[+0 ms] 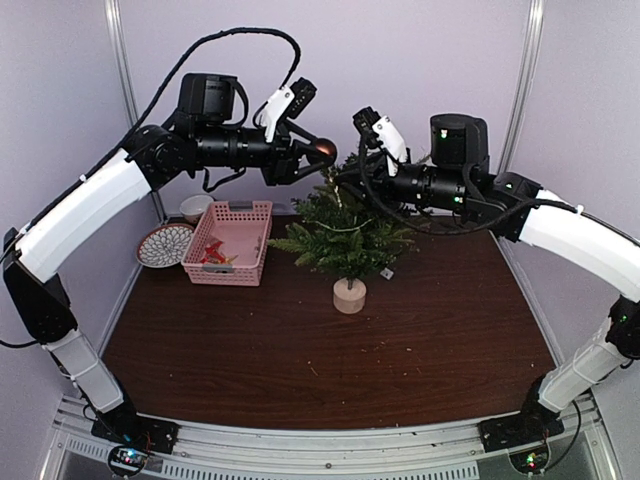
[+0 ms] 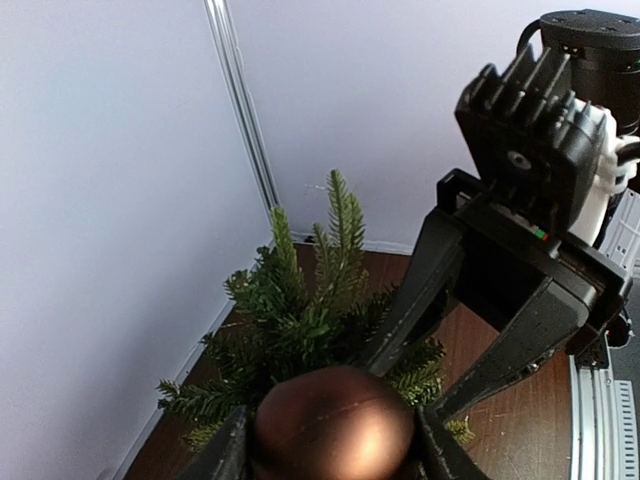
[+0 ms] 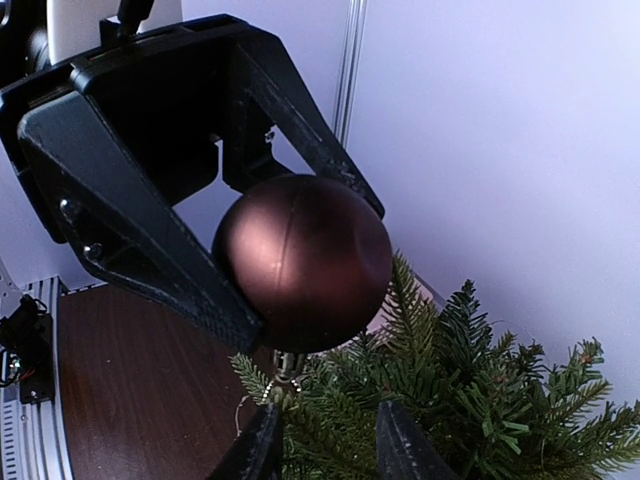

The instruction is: Decorate the small christmas tree

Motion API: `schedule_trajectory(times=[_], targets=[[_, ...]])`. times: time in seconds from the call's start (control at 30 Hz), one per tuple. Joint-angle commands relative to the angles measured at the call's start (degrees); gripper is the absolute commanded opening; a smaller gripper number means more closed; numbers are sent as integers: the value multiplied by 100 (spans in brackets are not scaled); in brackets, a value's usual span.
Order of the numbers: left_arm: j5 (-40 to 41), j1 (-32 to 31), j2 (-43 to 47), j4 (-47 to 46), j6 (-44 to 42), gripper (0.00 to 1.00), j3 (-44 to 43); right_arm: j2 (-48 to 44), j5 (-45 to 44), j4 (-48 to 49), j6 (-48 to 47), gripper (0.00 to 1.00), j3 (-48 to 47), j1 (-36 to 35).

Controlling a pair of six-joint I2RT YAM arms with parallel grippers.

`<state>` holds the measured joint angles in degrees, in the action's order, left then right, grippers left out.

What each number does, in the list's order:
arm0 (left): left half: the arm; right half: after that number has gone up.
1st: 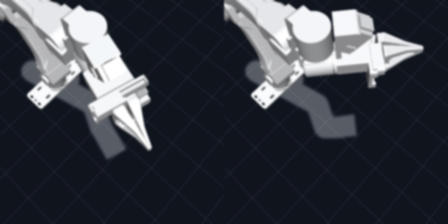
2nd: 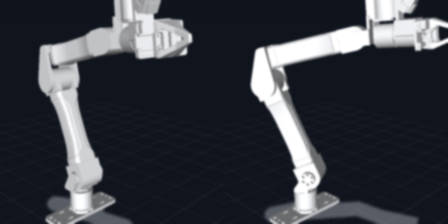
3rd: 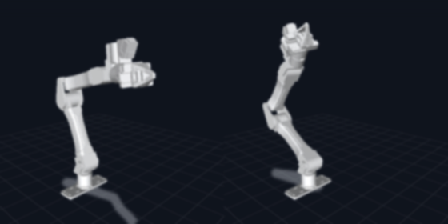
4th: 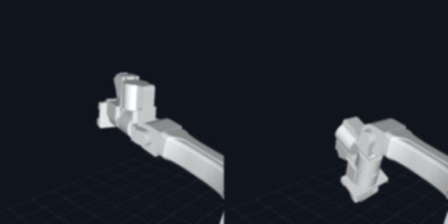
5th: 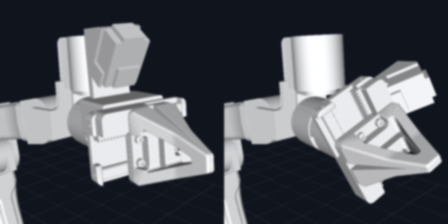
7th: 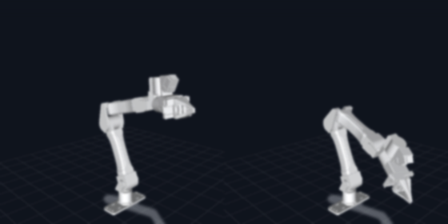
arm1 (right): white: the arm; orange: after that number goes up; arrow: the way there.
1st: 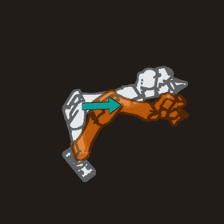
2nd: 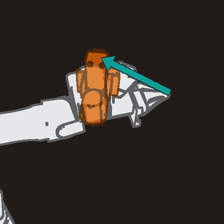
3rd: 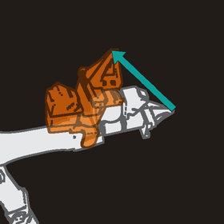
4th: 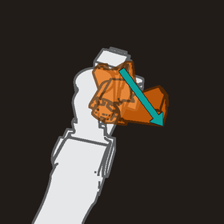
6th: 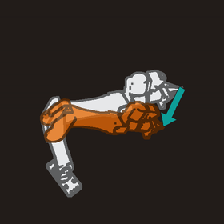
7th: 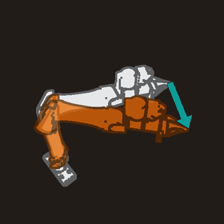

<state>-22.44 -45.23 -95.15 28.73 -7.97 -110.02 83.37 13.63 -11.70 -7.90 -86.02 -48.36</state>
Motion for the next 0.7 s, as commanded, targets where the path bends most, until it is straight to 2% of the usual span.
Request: schedule_trajectory(times=[0.0, 0.27, 0.67], targets=[[145, -29, 57, -191, -96, 39, 136, -2, -202, -34, -79, 32, -168, -51], [372, -22, 159, -258, -134, 38, 397, -12, -268, -138, -132, 26, -173, -60], [321, -27, 410, -499, -123, 38, 718, -29, -230, -196, -170, 25, -161, -68]])
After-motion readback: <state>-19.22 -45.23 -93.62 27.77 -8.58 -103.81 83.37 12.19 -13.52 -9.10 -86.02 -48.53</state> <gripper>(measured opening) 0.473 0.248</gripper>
